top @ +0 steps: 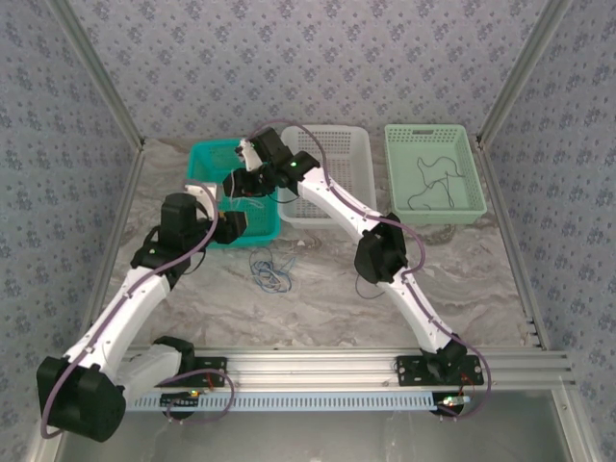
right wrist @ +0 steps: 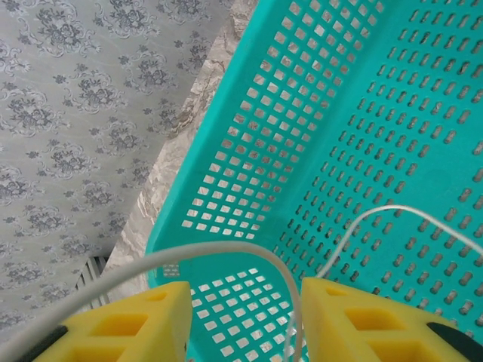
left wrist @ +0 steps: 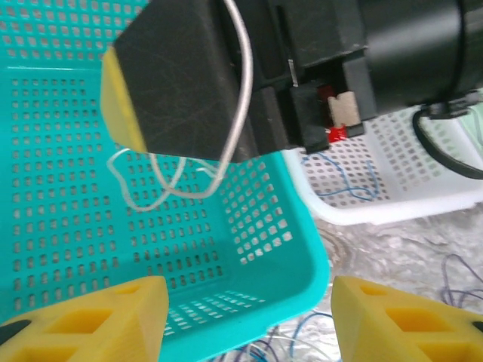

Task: Untangle the cables

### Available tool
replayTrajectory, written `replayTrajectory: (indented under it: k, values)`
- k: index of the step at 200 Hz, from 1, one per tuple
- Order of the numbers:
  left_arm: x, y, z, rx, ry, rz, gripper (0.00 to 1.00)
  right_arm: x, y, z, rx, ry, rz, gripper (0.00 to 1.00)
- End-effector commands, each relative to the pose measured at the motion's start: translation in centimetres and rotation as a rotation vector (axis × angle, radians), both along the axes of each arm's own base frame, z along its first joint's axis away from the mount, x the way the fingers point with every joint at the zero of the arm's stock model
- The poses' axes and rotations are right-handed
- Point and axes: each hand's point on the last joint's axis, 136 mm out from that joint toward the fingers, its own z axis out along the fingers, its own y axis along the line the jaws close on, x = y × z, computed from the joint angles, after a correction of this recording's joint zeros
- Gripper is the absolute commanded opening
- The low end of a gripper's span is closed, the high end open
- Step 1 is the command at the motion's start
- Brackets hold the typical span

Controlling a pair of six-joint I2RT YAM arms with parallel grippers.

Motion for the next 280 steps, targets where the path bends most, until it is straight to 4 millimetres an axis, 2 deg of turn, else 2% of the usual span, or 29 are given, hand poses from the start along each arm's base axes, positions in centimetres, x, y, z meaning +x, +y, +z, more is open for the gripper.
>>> replayTrajectory:
  k: [1, 29, 72, 110, 136, 170, 200, 238, 280]
  values:
    - [0.5, 1.5, -0.2, 0.081, -0.037, 0.064, 0.60, -0.6, -0.3, 3.2, 0.050, -0.011, 0.011, 0.45]
    - [1.1, 1.2, -0.2, 0.095, -0.054, 0.051, 0.60, -1.0, 0.0, 3.2, 0.061, 0.003, 0.021, 0.45]
    - [2.6, 0.9, -1.0, 0.122, -0.034, 0.053, 0.54, -1.6, -0.1, 3.3, 0.055, 0.015, 0.038, 0.45]
    - [3.3, 1.2, -0.7, 0.136, -0.045, 0.081, 0.42, -1.5, -0.1, 3.4, 0.061, 0.016, 0.029, 0.46]
    - [3.5, 1.0, -0.4, 0.138, -0.057, 0.079, 0.39, -1.7, 0.0, 3.3, 0.062, 0.023, 0.034, 0.46]
    - [3.8, 0.4, -0.2, 0.130, -0.065, 0.056, 0.23, -1.9, 0.0, 2.9, 0.050, 0.025, 0.039, 0.46]
    - [3.6, 0.5, 0.4, 0.131, -0.080, 0.064, 0.00, -1.7, -0.5, 2.1, 0.029, 0.040, 0.027, 0.46]
    - [3.0, 1.3, 1.0, 0.143, -0.097, 0.089, 0.00, -1.4, -1.0, 1.4, 0.006, 0.050, 0.013, 0.47]
    - [2.9, 3.3, 1.4, 0.127, -0.089, 0.166, 0.00, -1.3, -1.7, 1.3, -0.011, 0.052, 0.004, 0.49]
